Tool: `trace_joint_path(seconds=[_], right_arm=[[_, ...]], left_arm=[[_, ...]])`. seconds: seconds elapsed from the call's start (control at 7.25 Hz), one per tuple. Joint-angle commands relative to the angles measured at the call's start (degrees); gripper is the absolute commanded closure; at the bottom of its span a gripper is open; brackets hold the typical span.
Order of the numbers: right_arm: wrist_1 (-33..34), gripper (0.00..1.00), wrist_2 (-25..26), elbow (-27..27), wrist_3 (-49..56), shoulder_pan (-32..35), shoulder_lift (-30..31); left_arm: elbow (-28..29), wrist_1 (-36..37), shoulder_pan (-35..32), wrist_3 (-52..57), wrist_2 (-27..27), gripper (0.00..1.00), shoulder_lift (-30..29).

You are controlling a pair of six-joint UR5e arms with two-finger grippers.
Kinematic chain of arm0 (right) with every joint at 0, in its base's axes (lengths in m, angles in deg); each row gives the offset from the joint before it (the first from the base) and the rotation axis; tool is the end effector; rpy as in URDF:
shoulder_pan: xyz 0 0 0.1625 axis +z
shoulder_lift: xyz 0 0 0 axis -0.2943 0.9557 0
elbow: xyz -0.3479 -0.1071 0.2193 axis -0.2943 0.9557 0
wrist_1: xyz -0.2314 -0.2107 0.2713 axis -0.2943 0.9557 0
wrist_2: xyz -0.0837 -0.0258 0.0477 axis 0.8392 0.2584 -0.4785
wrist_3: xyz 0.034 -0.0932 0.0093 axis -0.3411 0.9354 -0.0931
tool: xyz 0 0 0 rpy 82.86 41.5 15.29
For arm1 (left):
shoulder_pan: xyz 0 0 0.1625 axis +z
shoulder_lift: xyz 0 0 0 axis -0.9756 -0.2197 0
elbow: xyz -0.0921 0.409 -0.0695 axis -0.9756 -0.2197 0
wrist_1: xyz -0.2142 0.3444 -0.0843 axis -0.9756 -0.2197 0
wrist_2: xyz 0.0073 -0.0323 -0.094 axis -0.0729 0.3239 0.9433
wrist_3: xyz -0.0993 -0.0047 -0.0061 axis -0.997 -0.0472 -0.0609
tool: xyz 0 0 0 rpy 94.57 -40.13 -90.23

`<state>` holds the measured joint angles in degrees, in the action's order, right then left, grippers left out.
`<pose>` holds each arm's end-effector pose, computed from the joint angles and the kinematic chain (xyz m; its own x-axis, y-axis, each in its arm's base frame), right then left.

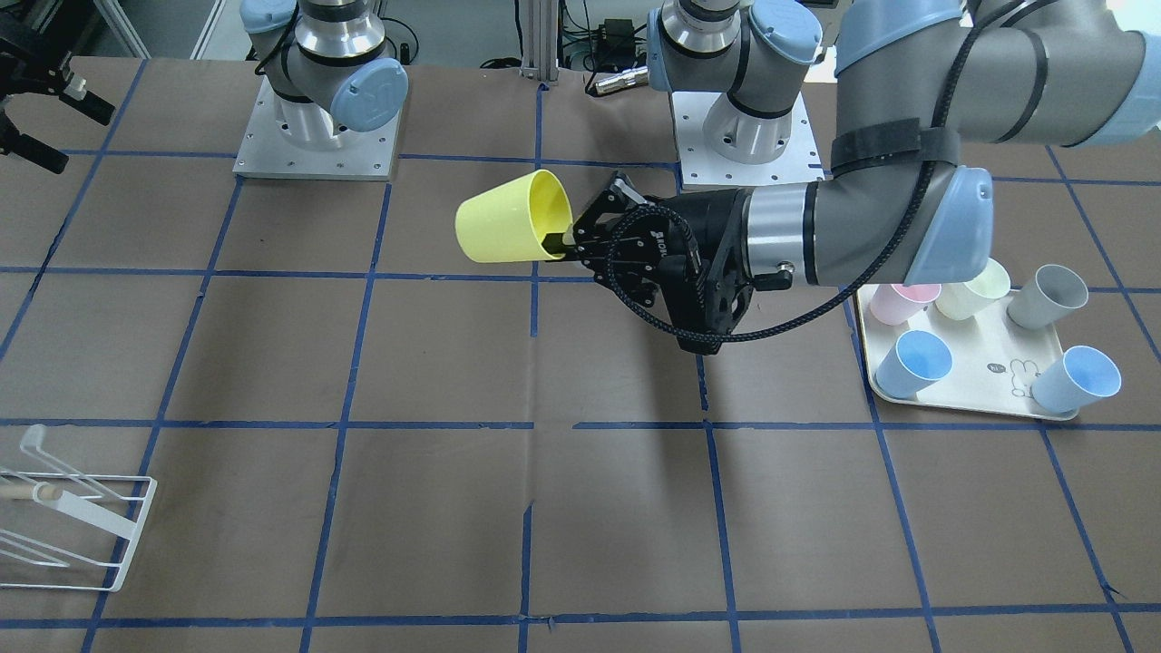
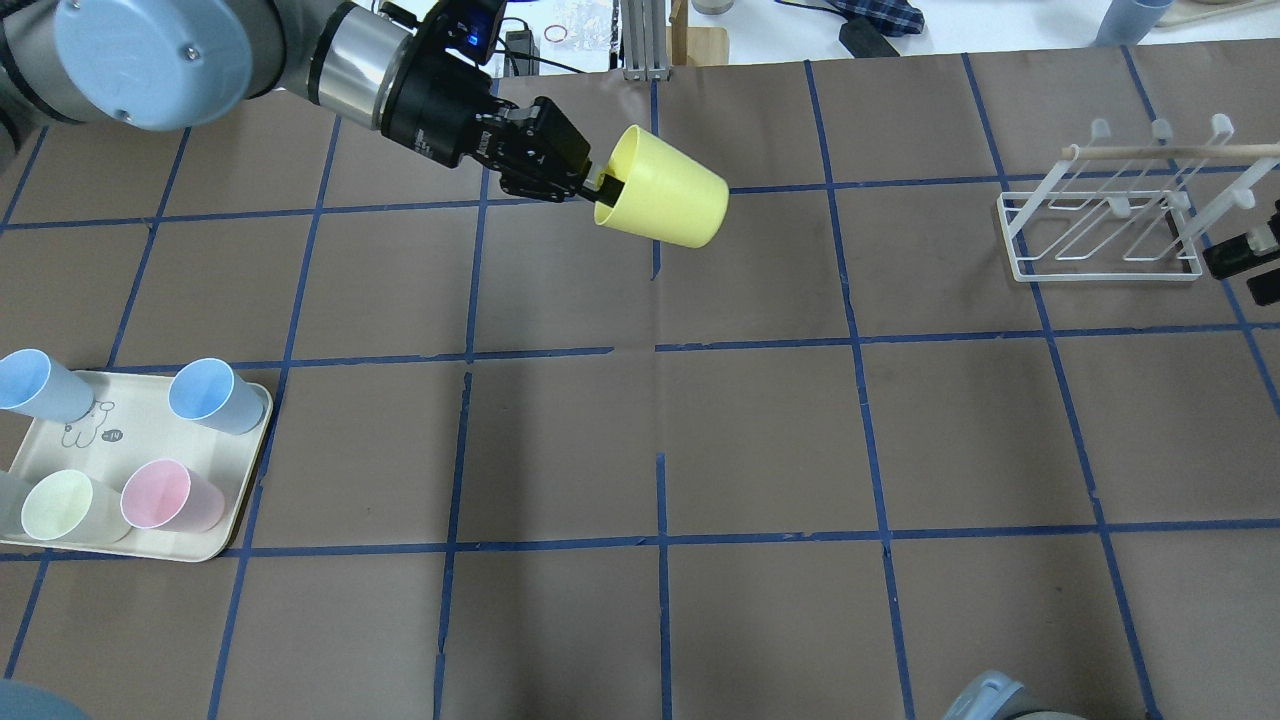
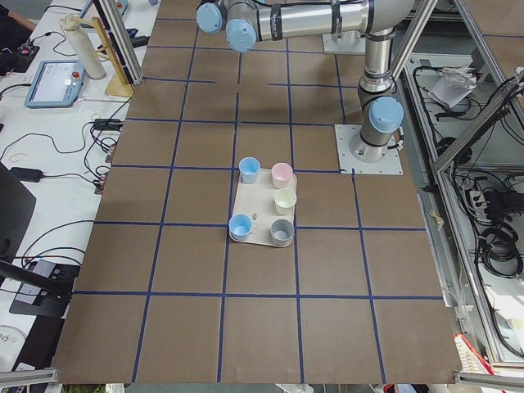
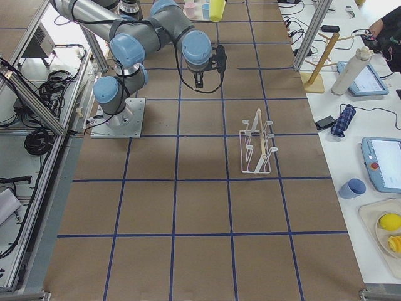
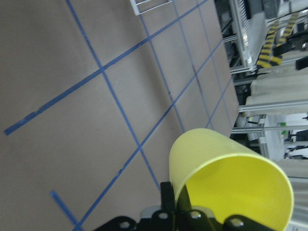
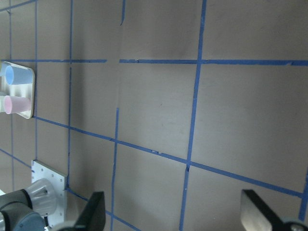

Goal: Transfer IKEA cup to right arm and place on rack

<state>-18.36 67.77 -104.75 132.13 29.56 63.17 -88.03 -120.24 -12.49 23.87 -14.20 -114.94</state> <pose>-0.1431 -0.4149 0.4745 -0.7501 -0.0617 -0.6584 -0.0515 0.9981 -0.0348 -0.2217 -0.5597 0.4099 -0.2969 0.2291 0.9270 0.2928 0.9459 -0.1400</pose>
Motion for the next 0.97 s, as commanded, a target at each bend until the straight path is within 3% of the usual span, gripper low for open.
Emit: trace_joint_path(seconds=[0.0,0.14,0.41,0.55,0.69,0.83], right_arm=[[-9.1,0.00,-6.8,-1.2,0.6,-0.7,-1.0],[-12.6,0.00,-12.4,-2.2,0.3,-0.7,-0.8],[-17.5,0.00,-13.2,-2.6,0.2,-0.6,-1.2],[-18.6,0.00,-14.7,-2.3,0.5,-0.4,-1.0],[-20.0,0.00,-18.5,-2.1,1.5,-0.4,-1.2],[-20.3,0.00,-20.9,-2.2,3.3,-0.4,-1.3]], left_arm=[[-4.7,4.6,-4.5,-0.6,17.3,1.00,-0.7],[-5.7,7.7,-7.9,-0.6,24.1,1.00,-1.8],[-8.5,7.9,-12.3,-0.4,29.5,1.00,-1.3],[-11.0,9.7,-14.7,0.3,35.3,1.00,-1.8],[-13.0,10.2,-15.6,0.7,38.7,1.00,-1.8],[-14.3,10.9,-15.8,1.5,38.7,1.00,-1.9]])
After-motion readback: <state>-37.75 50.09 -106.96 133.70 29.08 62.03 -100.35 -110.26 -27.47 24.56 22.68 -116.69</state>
